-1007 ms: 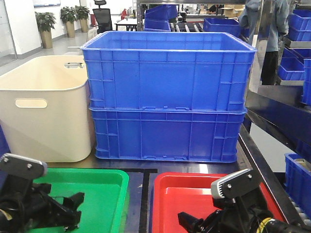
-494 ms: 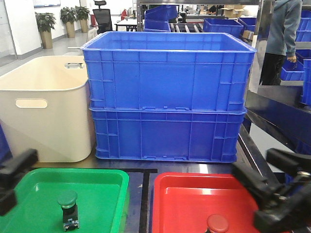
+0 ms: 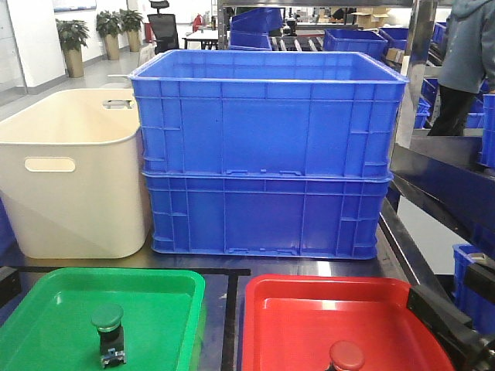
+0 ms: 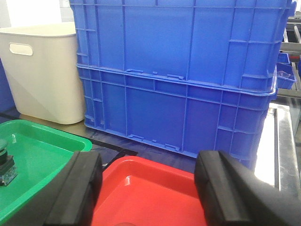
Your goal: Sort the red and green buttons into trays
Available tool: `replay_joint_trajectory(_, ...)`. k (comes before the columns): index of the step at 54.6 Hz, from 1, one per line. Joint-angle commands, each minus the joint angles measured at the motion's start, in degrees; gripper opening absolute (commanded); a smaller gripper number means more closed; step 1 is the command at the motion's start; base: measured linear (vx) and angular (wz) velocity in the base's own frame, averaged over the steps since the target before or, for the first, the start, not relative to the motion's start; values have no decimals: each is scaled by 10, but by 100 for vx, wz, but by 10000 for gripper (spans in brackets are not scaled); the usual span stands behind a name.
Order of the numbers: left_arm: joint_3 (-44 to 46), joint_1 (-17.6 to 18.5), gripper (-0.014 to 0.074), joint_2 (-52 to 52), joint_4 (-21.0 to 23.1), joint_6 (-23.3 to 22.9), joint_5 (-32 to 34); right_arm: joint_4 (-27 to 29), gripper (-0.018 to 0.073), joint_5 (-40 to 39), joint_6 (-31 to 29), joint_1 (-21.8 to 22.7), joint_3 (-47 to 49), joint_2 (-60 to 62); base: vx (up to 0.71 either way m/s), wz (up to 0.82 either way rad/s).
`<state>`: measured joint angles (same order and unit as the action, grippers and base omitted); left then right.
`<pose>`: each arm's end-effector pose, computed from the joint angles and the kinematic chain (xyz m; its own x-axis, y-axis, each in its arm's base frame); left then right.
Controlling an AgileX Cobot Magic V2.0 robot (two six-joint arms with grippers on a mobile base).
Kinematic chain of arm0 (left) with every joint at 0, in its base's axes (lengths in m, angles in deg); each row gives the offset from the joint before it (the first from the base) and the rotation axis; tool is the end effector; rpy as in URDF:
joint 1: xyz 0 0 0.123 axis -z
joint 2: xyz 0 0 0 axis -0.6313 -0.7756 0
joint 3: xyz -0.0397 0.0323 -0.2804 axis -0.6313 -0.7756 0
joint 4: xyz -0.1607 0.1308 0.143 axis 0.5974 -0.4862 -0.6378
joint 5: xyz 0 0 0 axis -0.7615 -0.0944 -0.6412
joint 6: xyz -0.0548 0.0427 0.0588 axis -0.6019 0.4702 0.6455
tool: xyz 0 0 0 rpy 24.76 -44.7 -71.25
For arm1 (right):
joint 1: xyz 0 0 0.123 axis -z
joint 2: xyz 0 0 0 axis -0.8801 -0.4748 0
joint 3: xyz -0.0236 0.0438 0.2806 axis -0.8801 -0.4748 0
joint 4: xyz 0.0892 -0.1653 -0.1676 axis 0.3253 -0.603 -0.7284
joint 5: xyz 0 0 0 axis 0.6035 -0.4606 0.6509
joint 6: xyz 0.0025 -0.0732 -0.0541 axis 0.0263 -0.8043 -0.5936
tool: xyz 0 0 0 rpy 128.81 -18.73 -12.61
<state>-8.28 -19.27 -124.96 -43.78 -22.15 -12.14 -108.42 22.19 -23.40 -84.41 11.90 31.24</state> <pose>0.1264 -0.0505 0.3694 -0.0959 0.0300 -0.9949 0.3857 0.9226 -0.0094 0.1424 0.0597 0.3374 -0.0549 -0.0322 -0.9980 -0.3873 0.9219 -0.0085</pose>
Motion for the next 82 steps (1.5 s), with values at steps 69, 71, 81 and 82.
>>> replay_joint_trajectory(69,-396,-154,-7,390,-96,-166,127,-1,476,-24,1,1,16,2,0,0)
replay_joint_trajectory(71,-396,-154,-7,390,-96,-166,127,-1,476,-24,1,1,16,2,0,0)
replay_joint_trajectory(81,-396,-154,-7,390,-96,-166,127,-1,476,-24,1,1,16,2,0,0)
replay_joint_trajectory(82,-396,-154,-7,390,-96,-166,127,-1,476,-24,1,1,16,2,0,0)
